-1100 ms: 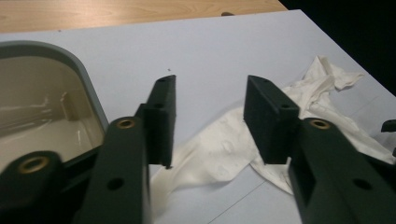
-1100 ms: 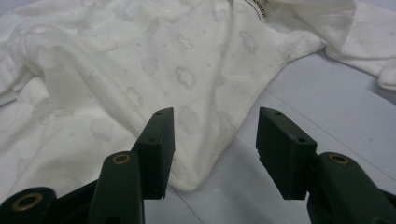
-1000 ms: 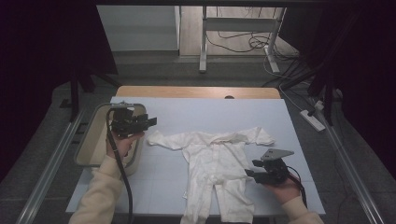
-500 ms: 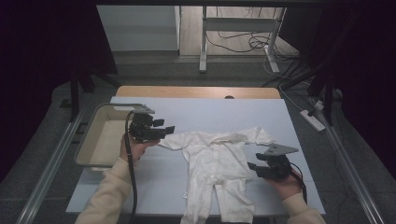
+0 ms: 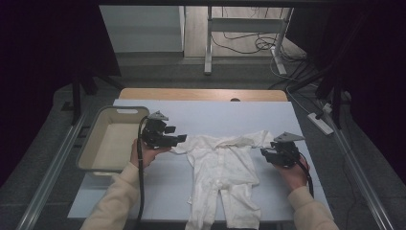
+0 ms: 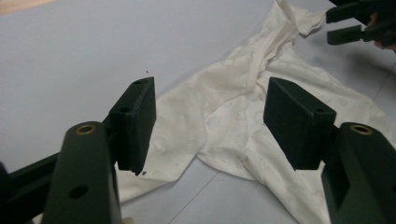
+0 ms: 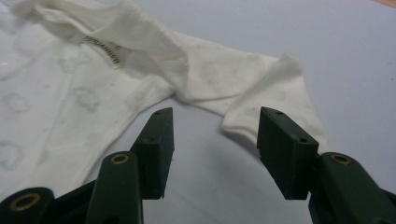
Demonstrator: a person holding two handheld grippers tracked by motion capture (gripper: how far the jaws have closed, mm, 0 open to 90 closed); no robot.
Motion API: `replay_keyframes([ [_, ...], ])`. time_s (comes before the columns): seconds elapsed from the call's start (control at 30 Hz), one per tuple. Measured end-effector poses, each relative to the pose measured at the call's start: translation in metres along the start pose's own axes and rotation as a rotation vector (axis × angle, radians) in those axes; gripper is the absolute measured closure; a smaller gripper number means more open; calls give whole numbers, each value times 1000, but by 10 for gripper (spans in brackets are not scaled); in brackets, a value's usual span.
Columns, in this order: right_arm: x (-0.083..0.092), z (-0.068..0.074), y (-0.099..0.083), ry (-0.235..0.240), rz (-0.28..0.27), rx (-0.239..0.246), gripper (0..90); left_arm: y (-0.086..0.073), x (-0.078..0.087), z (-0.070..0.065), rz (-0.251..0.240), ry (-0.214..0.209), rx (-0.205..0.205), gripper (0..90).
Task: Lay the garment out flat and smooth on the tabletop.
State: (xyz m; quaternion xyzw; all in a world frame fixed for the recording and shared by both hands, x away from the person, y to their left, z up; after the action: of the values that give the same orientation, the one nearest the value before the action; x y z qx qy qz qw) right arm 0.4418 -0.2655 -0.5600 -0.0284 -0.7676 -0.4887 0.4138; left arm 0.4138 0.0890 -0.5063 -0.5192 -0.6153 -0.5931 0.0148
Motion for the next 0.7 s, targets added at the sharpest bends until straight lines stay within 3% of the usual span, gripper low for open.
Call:
replay_keyframes([
  [0.2, -20, -13, 2, -24, 53, 23, 482, -1, -1, 0, 5, 2, 2, 345],
  [0.4, -29, -21, -5, -9, 93, 18, 572, -2, -2, 1, 9, 2, -1, 343],
  [0.57, -28, -22, -7, 2, 102, 26, 806, -2, -2, 0, 9, 3, -4, 340],
  [0.7, -23, -25, -4, 14, 95, 10, 849, -2, -1, 0, 8, 4, -4, 340],
])
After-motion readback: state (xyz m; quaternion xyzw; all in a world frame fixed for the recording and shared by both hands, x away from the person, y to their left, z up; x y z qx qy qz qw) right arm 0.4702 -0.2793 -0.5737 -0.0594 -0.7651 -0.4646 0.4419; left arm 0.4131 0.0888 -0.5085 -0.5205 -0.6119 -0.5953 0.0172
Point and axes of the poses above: each handheld gripper's, and its own axes: x roughly backward along the jaws, y roughly out of its top, z roughly to its left, the point moved 9 cm from there along -x, roughly forward along the jaws, and after that the axes turned 5 degrees about x, right-handed, at the moved point
